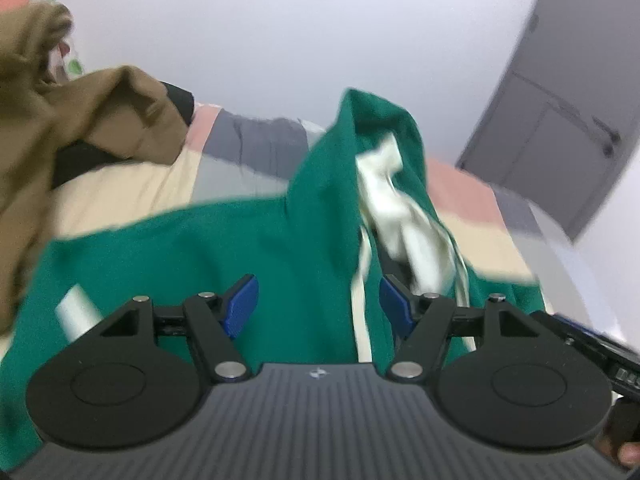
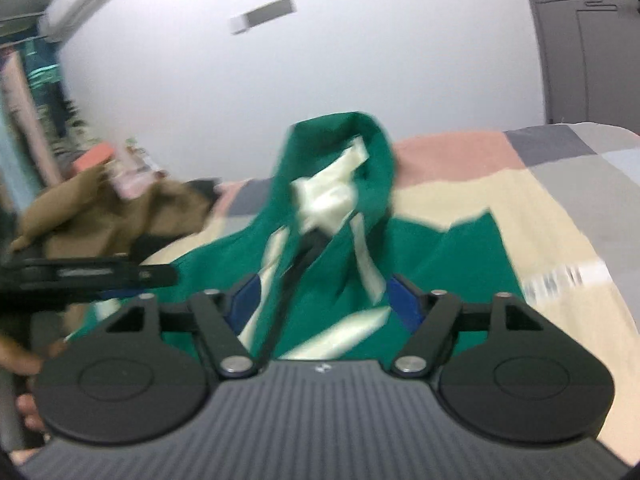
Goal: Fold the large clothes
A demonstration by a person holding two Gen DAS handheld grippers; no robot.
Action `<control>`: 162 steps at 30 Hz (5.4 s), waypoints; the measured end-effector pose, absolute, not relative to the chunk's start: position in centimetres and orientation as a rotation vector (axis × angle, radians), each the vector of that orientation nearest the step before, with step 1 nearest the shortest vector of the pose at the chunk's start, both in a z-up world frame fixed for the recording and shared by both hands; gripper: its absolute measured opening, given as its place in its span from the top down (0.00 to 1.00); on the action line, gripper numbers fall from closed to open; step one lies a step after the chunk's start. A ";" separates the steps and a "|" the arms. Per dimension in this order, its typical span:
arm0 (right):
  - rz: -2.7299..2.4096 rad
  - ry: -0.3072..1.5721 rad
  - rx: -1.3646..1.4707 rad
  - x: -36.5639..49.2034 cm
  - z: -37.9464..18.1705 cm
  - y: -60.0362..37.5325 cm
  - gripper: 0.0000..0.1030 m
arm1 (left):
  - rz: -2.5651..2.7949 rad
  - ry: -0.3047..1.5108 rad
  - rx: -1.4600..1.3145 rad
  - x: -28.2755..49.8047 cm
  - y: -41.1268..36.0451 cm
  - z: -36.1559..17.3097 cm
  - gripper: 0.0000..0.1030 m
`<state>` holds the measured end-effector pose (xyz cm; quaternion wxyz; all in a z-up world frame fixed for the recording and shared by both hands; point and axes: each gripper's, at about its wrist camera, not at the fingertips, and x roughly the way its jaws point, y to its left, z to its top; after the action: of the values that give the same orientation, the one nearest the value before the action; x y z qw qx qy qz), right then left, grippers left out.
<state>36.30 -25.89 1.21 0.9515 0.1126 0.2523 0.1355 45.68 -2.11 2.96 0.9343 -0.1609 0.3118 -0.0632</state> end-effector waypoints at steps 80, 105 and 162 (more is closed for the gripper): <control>0.307 0.469 0.131 13.3 -1.5 -23.3 0.58 | -0.237 0.606 -0.302 11.6 0.7 2.2 0.40; 0.483 0.302 0.312 12.8 0.0 -24.1 0.31 | -0.354 0.577 -0.762 13.7 7.3 -0.6 0.36; 0.513 0.488 0.337 13.6 -1.0 -23.5 0.92 | -0.246 0.581 -0.527 13.9 3.9 -1.8 0.35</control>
<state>13.57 -23.54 -0.97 0.9241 0.1643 0.2379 0.2499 13.87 3.91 -1.85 0.9167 -0.2562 0.2824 -0.1196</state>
